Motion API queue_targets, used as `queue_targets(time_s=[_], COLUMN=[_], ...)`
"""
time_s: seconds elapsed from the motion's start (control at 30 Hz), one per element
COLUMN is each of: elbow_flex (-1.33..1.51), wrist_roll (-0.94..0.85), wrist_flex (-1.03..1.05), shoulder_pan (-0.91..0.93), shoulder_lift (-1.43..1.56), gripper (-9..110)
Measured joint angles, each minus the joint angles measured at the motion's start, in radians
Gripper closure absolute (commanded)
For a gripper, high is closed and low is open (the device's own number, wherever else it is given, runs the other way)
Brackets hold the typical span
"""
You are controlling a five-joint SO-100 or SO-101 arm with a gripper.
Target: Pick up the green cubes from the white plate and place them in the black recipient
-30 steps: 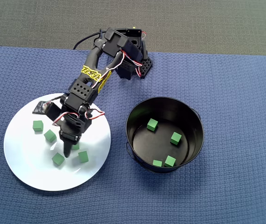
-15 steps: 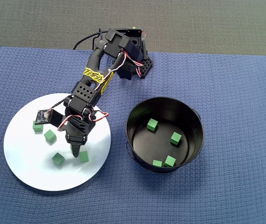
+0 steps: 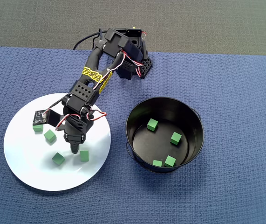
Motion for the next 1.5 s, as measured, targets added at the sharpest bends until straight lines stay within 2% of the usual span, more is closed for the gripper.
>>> queue_targets(time_s=[0.2,0.7,1.1,1.3,1.5], elbow_flex=[0.008,0.017,0.048,0.121,0.184], wrist_roll=[-0.035,-0.040,0.009,0.117,0.233], wrist_flex=[-0.008,-0.038,-0.066,-0.043,0.135], shoulder_pan=[0.012,0.018,0.021,0.061,0.112], shoulder_lift=[0.000,0.000,0.014,0.184,0.551], gripper=[89,98,101,101,101])
